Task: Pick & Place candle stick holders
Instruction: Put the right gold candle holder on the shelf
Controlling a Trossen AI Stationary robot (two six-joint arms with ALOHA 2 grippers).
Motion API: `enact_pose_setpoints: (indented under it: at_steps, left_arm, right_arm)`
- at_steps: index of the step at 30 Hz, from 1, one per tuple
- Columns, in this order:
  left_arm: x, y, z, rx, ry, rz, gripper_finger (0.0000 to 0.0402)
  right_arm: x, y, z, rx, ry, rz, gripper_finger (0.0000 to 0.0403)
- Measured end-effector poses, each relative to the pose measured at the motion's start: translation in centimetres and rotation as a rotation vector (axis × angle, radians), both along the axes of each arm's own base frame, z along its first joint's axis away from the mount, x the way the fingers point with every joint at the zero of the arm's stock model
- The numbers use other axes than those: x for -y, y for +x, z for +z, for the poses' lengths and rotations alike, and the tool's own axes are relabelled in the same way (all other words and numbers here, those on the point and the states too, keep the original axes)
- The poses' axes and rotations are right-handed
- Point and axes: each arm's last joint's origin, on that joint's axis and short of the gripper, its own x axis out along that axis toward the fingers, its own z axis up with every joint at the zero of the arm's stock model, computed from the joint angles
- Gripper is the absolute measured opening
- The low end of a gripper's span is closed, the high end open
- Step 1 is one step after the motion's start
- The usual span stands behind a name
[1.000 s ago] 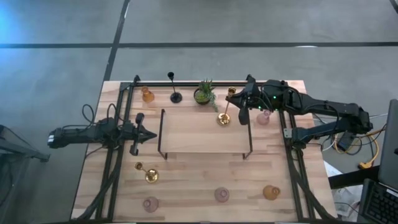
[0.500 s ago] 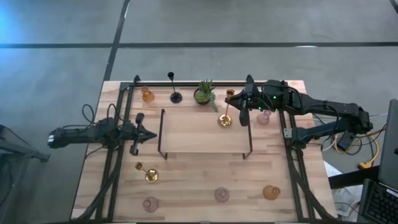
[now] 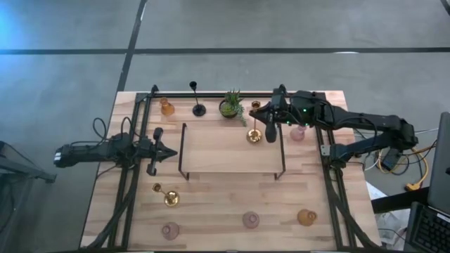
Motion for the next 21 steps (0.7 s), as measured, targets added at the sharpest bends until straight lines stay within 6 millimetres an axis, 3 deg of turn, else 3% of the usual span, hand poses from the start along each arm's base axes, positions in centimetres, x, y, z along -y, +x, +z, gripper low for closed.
enact_pose_setpoints:
  at_steps: [8,21]
  left_arm:
    - [0.00,0.00,0.00,0.000,0.000,0.000,0.0014]
    - [0.00,0.00,0.00,0.000,0.000,0.000,0.0014]
  right_arm:
    - [0.10,0.51,-0.52,-0.022,0.004,-0.001,0.0010]
    - [0.07,0.37,-0.01,0.017,-0.009,0.001,0.0008]
